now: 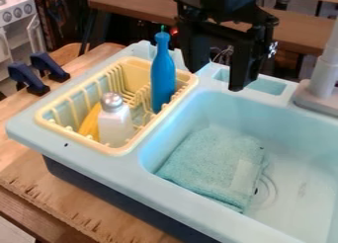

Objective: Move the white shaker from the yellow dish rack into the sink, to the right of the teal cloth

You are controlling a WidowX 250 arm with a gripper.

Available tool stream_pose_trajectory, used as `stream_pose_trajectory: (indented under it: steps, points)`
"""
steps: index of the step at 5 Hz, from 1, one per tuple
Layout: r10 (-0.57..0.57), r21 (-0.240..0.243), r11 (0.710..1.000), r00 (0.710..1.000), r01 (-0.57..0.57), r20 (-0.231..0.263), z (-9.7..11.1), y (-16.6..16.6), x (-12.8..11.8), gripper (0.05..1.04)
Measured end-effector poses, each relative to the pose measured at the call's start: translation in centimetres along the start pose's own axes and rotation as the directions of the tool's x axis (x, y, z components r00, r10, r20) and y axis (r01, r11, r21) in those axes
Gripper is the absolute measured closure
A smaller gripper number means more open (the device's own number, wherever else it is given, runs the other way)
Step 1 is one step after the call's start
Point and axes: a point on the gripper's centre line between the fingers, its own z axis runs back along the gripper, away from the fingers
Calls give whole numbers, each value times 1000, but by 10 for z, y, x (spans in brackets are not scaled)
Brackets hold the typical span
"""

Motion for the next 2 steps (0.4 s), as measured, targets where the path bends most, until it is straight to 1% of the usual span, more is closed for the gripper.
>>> stream_pose_trajectory:
  steps: [1,2]
  points:
    - [-1,0,1000,1000,1,-28,-8,1,-3,83]
    - [-7,-33,999,999,6,-45,-10,10,-12,83]
